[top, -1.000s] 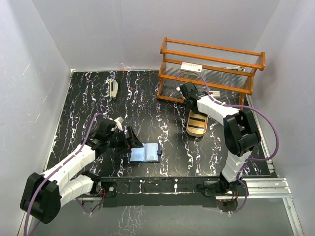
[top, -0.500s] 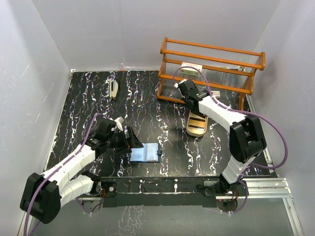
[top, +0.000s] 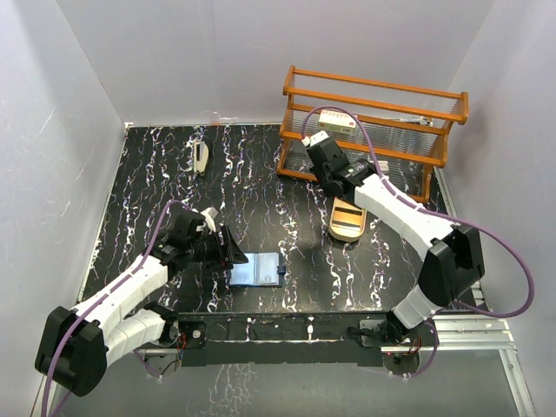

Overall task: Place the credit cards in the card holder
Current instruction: Pick up the credit card from the storage box, then insert the credit card into the card holder.

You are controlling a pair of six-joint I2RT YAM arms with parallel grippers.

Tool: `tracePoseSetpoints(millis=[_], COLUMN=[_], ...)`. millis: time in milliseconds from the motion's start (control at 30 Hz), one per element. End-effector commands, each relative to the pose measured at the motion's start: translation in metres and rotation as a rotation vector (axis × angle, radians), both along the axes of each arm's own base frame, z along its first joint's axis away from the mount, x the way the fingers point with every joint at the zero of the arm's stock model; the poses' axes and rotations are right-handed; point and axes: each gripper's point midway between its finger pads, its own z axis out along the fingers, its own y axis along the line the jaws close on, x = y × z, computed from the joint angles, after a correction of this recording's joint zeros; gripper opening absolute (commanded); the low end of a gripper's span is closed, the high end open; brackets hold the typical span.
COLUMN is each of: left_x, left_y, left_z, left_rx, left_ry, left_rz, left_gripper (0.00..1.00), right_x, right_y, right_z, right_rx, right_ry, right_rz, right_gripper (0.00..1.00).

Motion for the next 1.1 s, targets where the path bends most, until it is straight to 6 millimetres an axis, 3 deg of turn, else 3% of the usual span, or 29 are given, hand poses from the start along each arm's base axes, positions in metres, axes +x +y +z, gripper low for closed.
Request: tracePoseSetpoints(millis=[0, 100, 233, 333, 500, 633, 800, 1067], left_x=[0.006, 0.009, 0.012, 0.012, 0.010, 0.007, 0.004, -0.004], left_y=[0.001, 0.000, 0.001, 0.004, 0.006, 0.011, 0.022, 0.025], left_z=[0.012, 0.010, 0.003, -0.008, -0.022, -0.031, -0.041, -0.056], left_rx=[0.021, 0.019, 0.039, 0.063, 0.085, 0.110, 0.171, 0.178], left_ry=[-0.032, -0.036, -0.021, 0.002, 0.047, 0.066, 0.088, 0.141], left_rz=[-0.006, -0.001, 0.009, 0.028, 0.039, 0.056, 0.084, 0.104], left_gripper=[0.52, 0.30, 0.14, 0.01, 0.00, 0.00, 0.00, 0.00], right_x=[-0.012, -0.030, -0.060, -0.083, -0.109, -0.121, -0.133, -0.165], right_y=[0.037, 0.077, 0.132, 0.166, 0.201, 0.216, 0.221, 0.227], right_z=[0.024, 0.026, 0.048, 0.054, 0.046, 0.034, -0.005, -0.047], right_rx=[0.217, 0.375, 0.594, 0.744, 0.917, 1.047, 1.060, 1.121], right_ry=[-0.054, -0.003, -0.006, 0.044, 0.145, 0.209, 0.327, 0.512], right_rz=[-0.027, 0.050, 0.177, 0.248, 0.230, 0.196, 0.151, 0.150], right_gripper=[0.00, 0.00, 0.00, 0.00, 0.00, 0.00, 0.00, 0.00])
